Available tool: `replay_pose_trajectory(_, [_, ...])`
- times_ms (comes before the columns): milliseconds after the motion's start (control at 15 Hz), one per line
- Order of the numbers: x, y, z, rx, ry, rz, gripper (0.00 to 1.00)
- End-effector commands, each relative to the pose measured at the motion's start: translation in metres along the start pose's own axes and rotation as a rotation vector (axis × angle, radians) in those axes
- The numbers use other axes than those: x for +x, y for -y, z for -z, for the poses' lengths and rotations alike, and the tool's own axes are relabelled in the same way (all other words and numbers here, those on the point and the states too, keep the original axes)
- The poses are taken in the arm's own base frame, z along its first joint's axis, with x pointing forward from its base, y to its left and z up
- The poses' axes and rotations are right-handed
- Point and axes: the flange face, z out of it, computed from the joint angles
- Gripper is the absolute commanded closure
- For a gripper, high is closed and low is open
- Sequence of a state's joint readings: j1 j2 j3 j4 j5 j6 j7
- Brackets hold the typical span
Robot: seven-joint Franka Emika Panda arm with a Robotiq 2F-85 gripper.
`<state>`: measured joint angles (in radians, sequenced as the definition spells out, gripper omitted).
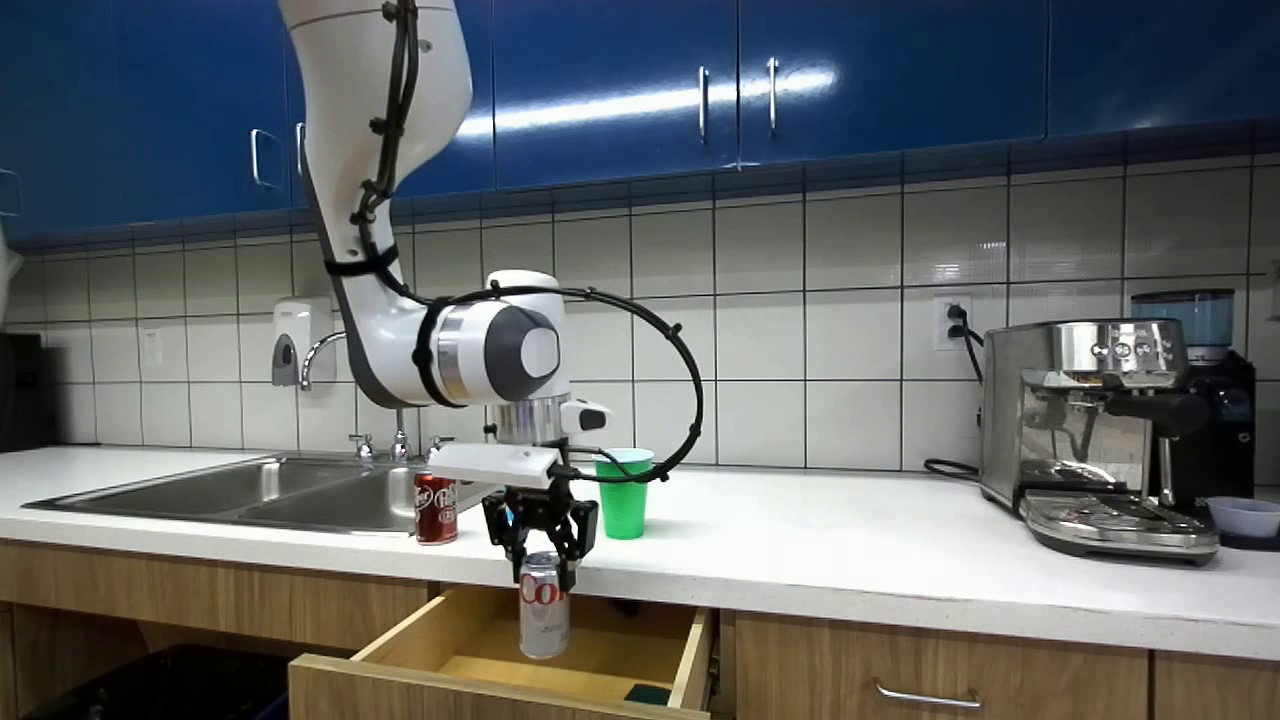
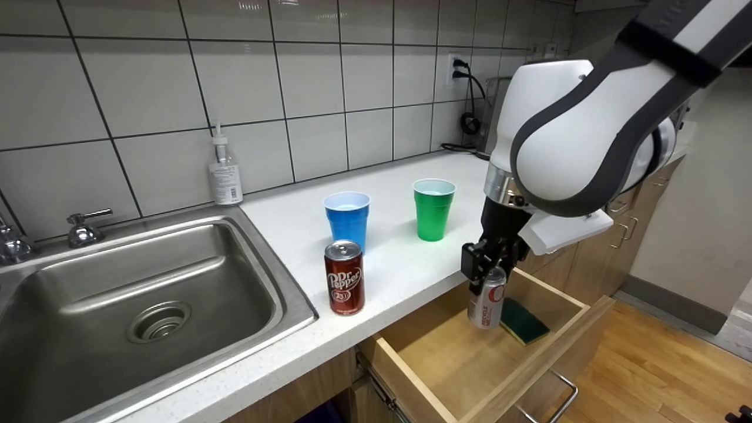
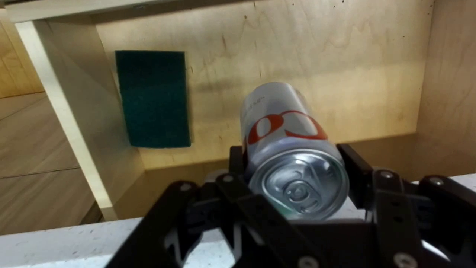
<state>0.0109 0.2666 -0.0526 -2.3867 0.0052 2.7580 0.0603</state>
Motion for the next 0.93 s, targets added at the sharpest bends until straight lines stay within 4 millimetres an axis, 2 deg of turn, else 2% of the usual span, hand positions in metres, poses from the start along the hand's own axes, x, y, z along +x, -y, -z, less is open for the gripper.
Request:
replay_pose_trajectory(0, [0.012, 0.001, -0.012, -0.008, -0.032, -0.032, 0.62])
replay_pose_trajectory(267, [0.018, 0.003, -0.024, -0.011, -0.05, -0.048, 0.62])
replay_pose_trajectory(600, [0.025, 0.004, -0.03, -0.007, -0.054, -0.056, 0.62])
replay_pose_trajectory(867, [0.023, 0.005, -0.037, -0.008, -0.046, -0.056, 0.62])
